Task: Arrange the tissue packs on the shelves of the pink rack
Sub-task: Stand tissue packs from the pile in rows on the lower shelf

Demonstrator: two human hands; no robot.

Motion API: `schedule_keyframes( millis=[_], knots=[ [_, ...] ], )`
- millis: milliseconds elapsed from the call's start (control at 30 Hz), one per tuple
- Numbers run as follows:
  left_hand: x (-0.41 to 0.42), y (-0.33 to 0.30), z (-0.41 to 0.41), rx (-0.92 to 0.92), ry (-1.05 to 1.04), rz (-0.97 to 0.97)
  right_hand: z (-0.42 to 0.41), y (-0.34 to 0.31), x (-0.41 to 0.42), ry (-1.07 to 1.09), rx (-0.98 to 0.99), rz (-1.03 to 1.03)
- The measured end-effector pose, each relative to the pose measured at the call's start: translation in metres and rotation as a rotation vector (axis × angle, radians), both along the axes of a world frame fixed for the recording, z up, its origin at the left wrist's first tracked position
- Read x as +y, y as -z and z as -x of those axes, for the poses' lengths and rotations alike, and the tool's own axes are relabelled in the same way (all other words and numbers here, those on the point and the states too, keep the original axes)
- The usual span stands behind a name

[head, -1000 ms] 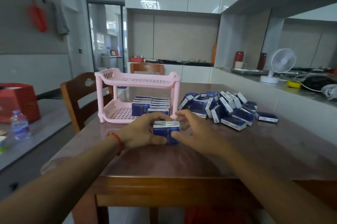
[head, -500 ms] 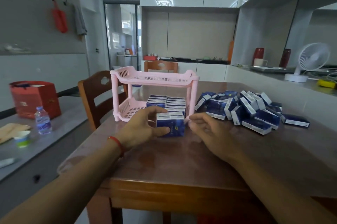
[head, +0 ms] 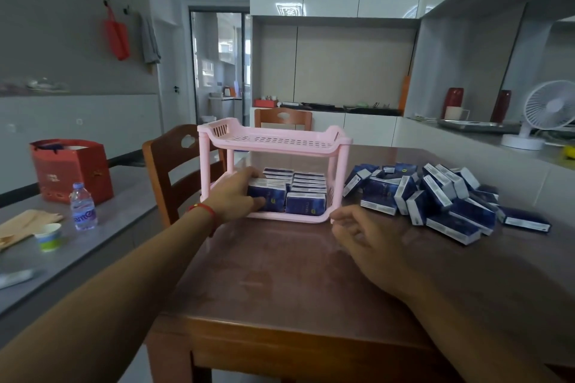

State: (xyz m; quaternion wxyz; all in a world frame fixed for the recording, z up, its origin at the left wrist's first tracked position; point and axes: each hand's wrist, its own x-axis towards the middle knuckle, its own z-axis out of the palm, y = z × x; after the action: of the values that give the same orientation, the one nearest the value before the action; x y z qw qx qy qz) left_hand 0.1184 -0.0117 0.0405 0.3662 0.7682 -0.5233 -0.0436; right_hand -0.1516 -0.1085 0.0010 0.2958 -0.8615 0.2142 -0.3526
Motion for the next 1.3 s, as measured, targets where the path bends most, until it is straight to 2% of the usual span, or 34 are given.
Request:
schedule_keyframes(
  millis=[167, 333, 467, 633, 1100, 1300],
  knots=[
    [-0.007, 0.005, -0.002, 0.002, 0.064, -0.032, -0.002, -0.001, -0.001, -0.004, 0.025, 0.033],
    [-0.006, 0.012, 0.003, -0.103, -0.022, -0.002, -0.002, 0.001, -0.001, -0.007, 0.034, 0.072],
    [-0.01, 0.015, 0.011, -0.042, -0.041, -0.002, -0.001, 0.0, 0.002, -0.011, 0.038, 0.094],
    [-0.014, 0.018, 0.014, -0.079, -0.033, -0.02, -0.002, 0.0, 0.004, -0.007, 0.05, 0.11],
    [-0.006, 0.02, 0.022, -0.042, -0.004, 0.029, 0.0, -0.002, 0.007, 0.008, 0.077, 0.137],
    [-0.019, 0.025, 0.032, -0.136, -0.038, 0.101, 0.001, -0.001, 0.007, 0.019, 0.092, 0.152]
  ],
)
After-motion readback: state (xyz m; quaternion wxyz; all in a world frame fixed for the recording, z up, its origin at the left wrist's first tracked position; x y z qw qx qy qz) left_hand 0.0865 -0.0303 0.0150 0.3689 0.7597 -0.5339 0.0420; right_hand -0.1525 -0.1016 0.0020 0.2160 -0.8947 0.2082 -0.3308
